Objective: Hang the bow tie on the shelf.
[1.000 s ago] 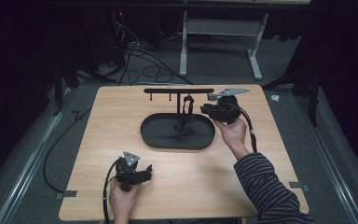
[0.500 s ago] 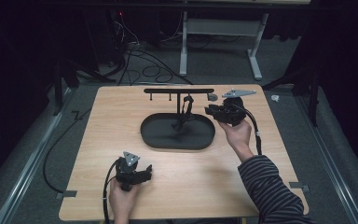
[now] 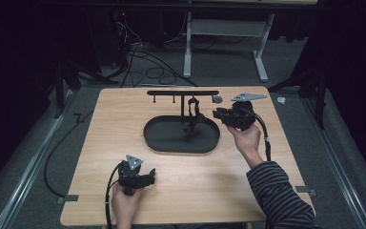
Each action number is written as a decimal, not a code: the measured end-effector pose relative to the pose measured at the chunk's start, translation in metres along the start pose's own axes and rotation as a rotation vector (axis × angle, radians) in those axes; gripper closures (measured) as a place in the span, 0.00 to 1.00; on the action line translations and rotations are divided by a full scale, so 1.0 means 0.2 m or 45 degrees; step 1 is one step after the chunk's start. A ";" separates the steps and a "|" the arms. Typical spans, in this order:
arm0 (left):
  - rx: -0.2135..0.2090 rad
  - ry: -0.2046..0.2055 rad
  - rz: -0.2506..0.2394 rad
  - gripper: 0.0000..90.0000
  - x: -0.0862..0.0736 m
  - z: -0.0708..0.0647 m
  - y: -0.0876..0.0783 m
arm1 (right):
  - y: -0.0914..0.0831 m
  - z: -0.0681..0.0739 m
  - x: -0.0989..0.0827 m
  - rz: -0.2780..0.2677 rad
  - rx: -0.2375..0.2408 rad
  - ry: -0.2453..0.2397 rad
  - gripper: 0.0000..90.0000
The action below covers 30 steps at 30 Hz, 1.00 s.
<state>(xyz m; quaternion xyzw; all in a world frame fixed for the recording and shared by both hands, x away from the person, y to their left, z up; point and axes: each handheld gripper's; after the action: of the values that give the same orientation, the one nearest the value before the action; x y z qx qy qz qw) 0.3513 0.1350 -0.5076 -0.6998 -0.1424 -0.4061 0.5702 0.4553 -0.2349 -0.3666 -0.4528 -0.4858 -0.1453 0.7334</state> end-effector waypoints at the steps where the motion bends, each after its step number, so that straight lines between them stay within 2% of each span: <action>1: 0.000 0.000 0.000 0.20 0.00 0.00 0.00 | -0.01 0.00 0.00 -0.003 -0.001 0.005 0.82; 30: 0.000 0.000 -0.001 0.20 0.00 0.00 0.00 | -0.15 -0.08 -0.10 -0.027 -0.020 0.042 0.80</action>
<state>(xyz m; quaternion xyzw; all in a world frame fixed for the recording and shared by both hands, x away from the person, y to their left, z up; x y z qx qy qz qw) 0.3513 0.1350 -0.5076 -0.6997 -0.1426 -0.4063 0.5701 0.4356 -0.2678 -0.3699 -0.4509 -0.4772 -0.1646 0.7361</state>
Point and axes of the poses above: each handheld gripper's, and its own axes: y roughly forward along the jaws, x roughly out of its top, z roughly to its left
